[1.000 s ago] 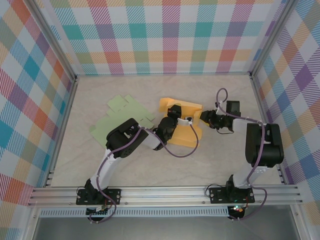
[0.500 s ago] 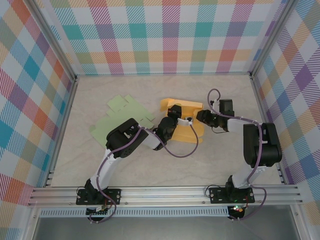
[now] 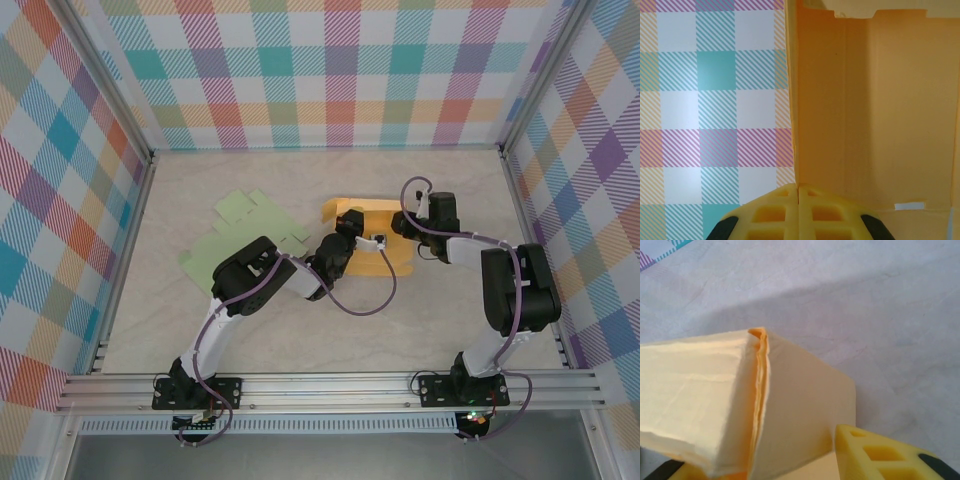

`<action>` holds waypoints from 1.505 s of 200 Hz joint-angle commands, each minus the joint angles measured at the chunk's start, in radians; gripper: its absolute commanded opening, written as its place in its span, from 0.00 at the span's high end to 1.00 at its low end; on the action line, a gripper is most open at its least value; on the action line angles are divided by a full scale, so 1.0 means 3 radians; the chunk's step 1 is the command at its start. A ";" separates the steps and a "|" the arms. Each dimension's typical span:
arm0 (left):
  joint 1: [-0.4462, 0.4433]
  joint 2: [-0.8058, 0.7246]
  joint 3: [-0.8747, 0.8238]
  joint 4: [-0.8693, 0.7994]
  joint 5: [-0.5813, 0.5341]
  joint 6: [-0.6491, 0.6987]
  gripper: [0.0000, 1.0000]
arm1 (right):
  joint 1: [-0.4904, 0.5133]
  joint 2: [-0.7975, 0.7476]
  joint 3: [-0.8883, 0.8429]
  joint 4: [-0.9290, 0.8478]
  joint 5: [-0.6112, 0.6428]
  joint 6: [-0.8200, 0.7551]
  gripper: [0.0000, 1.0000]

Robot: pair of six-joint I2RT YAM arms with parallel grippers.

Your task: Fold the paper box

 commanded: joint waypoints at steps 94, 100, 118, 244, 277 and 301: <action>-0.0004 -0.0063 0.0079 -0.0183 0.0094 -0.0322 1.00 | 0.0023 0.0230 0.0123 0.0426 0.0340 -0.0199 0.73; -0.0008 -0.0078 0.0087 -0.0225 0.0085 -0.0369 1.00 | 0.0025 0.0228 0.0113 0.0440 0.0356 -0.0200 0.75; -0.0017 -0.0141 0.0100 -0.0345 0.0078 -0.0549 1.00 | 0.0034 0.0233 0.0119 0.0442 0.0382 -0.0219 0.77; -0.0093 -0.1399 -0.0010 -0.1907 -0.0100 -0.3158 0.00 | 0.0173 0.0107 0.0093 0.0321 0.0505 -0.0401 1.00; -0.0113 -0.1964 -0.0102 -0.2456 -0.0235 -0.4126 0.00 | 0.0212 -0.0091 0.0034 0.0185 0.0494 -0.0444 1.00; -0.0112 -0.2391 -0.0203 -0.2842 -0.0478 -0.4814 0.00 | 0.0218 -0.0198 0.0108 -0.0087 0.0386 -0.0462 1.00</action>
